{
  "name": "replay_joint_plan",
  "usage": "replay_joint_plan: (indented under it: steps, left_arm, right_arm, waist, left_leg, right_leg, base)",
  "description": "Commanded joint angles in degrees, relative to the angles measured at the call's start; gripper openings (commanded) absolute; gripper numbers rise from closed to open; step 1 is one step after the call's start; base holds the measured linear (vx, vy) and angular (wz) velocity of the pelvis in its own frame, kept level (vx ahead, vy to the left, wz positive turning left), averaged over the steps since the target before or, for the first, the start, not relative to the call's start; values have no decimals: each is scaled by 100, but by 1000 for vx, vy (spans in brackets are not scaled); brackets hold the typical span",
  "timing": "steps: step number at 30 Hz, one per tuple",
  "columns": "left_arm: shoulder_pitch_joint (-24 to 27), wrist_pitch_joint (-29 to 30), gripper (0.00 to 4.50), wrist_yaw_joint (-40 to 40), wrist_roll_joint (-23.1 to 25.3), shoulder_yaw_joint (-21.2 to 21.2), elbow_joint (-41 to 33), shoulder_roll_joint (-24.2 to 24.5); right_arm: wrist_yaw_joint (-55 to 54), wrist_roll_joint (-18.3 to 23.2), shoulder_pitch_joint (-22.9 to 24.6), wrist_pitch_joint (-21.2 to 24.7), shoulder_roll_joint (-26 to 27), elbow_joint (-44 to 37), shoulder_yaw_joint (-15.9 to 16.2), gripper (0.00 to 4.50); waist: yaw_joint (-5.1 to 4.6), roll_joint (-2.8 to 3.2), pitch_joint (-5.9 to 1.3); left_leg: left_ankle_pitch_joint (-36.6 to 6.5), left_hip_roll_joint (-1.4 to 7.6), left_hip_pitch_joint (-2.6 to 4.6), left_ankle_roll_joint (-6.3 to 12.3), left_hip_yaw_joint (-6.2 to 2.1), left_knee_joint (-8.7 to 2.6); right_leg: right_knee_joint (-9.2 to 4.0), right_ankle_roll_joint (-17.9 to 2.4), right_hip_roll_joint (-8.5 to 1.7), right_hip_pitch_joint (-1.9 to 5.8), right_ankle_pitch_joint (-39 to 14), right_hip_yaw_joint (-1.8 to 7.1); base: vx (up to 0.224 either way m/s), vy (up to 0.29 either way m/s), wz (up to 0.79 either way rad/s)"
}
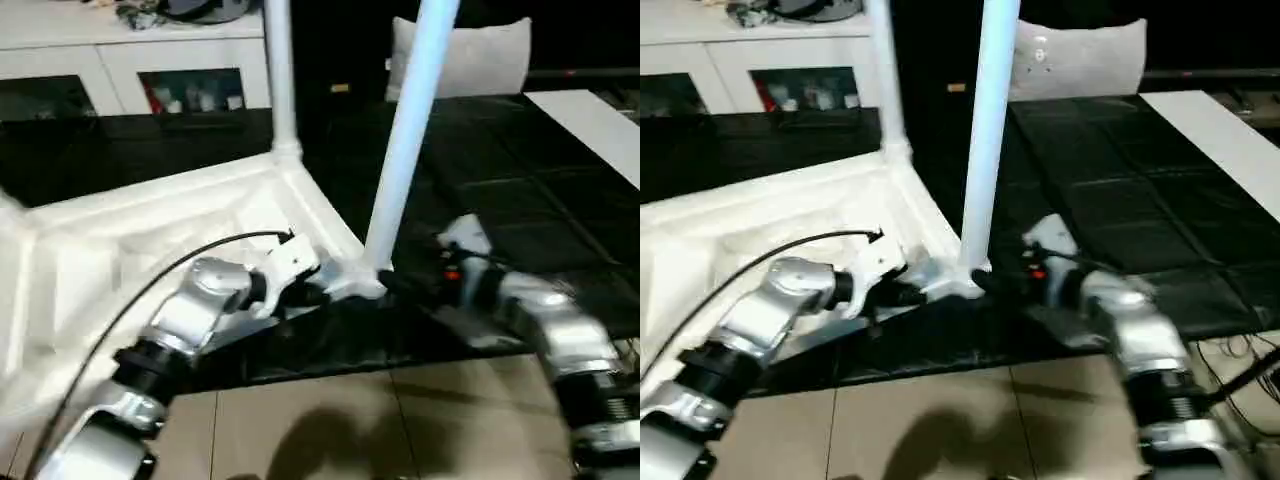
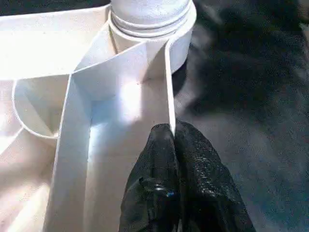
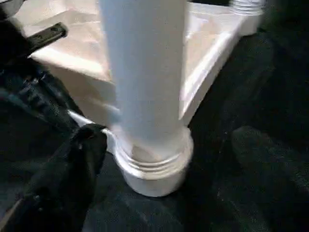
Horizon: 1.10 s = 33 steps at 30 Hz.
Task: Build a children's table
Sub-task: Rotate leg to tighten
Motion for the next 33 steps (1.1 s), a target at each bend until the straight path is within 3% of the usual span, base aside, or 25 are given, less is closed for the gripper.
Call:
replay_joint_plan:
  steps: [1, 7, 12, 24, 27, 30, 32, 33]
  left_arm:
    - [-99, -364, 0, -599, 182, -399, 9, 136]
    - [-81, -756, 0, -1418, 109, -711, -162, 409]
    - [-27, -863, 0, -1760, -9, -799, -316, 504]
    - [-33, -957, 0, -1840, 5, -791, -262, 506]
    - [-8, -924, 0, -1841, -24, -773, -279, 503]
    - [67, -765, 0, -1809, -141, -690, -353, 474]
    - [129, -584, 0, -1745, -255, -601, -444, 430]
    - [159, -464, 0, -1711, -317, -554, -502, 405]
  right_arm:
    - [630, 154, 48, 79, -166, -191, 194, 446]
    - [1355, 339, -59, -75, -232, -52, 321, 409]
    - [1790, 474, -39, -11, -227, -160, 479, 362]
    - [2109, 532, 34, 40, -219, -234, 593, 253]
    - [2180, 567, 42, 103, -223, -245, 627, 234]
    - [2179, 624, 86, 225, -196, -329, 623, 210]
    - [2110, 683, 128, 339, -149, -419, 596, 200]
    - [2066, 710, 151, 400, -121, -470, 582, 198]
  waist:
    - [12, -43, -375]
    - [99, -35, -379]
    - [124, -36, -380]
    - [147, -44, -392]
    - [146, -72, -388]
    - [150, -71, -388]
    - [147, -34, -384]
    - [139, -49, -383]
  left_leg:
    - [-615, 159, -47, 621, -16, -352]
    - [-679, 183, -12, 521, -7, -360]
    - [-696, 183, -32, 495, -15, -363]
    - [-573, 181, -34, 465, -14, -356]
    - [-572, 172, -36, 477, -9, -355]
    - [-543, 173, -36, 480, -8, -354]
    - [-568, 180, -30, 461, -10, -357]
    - [-569, 177, -38, 449, -7, -359]
  right_leg:
    - [-373, -695, -359, 391, -1663, 364]
    - [-380, -762, -382, 366, -1794, 371]
    - [-361, -786, -385, 386, -1767, 367]
    - [-363, -719, -379, 382, -1781, 368]
    - [-360, -702, -376, 385, -1833, 364]
    - [-368, -677, -380, 381, -1876, 366]
    - [-371, -674, -377, 378, -1885, 366]
    - [-375, -666, -375, 385, -1880, 367]
  base:
    - [0, 0, 0]
    - [0, 0, 0]
    - [0, 0, 0]
    - [0, 0, 0]
    - [0, 0, 0]
    - [0, 0, 0]
    - [0, 0, 0]
    - [0, 0, 0]
